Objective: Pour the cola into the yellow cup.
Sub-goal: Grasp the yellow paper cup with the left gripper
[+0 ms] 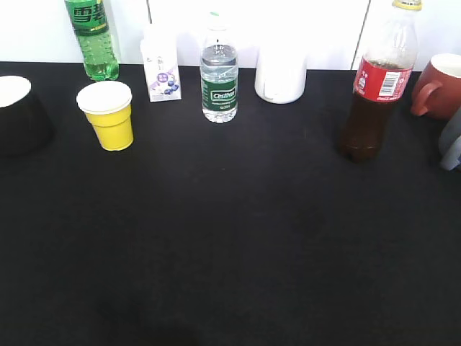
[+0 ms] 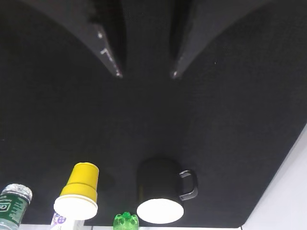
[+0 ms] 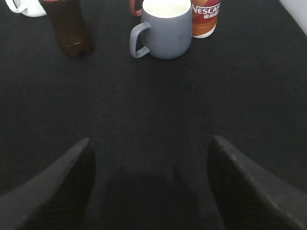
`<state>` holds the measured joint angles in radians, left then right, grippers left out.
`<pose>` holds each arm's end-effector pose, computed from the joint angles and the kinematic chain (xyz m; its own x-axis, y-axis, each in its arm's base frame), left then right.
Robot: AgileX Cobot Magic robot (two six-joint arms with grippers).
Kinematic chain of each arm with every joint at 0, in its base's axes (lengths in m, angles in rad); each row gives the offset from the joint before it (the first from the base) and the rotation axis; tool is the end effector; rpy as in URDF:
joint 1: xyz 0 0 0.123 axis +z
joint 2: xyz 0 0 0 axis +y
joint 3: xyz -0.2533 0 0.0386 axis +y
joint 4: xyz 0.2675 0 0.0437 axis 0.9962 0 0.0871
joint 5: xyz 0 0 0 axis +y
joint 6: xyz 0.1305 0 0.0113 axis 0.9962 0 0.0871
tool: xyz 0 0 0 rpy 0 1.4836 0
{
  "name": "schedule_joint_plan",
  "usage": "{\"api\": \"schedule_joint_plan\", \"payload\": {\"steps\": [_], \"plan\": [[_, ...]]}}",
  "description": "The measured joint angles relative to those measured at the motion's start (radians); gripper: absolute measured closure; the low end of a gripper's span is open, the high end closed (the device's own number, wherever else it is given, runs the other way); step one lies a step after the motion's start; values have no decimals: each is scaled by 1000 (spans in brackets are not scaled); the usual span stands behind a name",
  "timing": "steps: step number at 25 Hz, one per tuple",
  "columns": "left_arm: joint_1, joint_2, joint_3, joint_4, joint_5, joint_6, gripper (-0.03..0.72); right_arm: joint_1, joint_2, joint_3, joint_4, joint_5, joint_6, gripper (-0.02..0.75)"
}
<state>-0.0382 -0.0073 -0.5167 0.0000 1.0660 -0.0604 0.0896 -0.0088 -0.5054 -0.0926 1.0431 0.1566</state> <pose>0.0737 -0.0028 0.2738 -0.4405 -0.0436 -0.8967 0.0116 0.9985 -0.0542 0.0765 -0.0036 0.2733 -0.4234 0.0717 -0.9031 0.0294 0.9974 0.0654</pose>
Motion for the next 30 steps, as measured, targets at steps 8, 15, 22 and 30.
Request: {"api": "schedule_joint_plan", "payload": {"steps": [8,15,22,30], "plan": [[0,0,0,0,0,0,449,0,0,0,0,0,0,186],[0,158,-48,0,-190,54,429,0,0,0,0,0,0,186],[-30,600,-58,-39,-879,85,216,0,0,0,0,0,0,186],[-365,1065,-54,-91,-1307,85,213,0,0,0,0,0,0,186]]}}
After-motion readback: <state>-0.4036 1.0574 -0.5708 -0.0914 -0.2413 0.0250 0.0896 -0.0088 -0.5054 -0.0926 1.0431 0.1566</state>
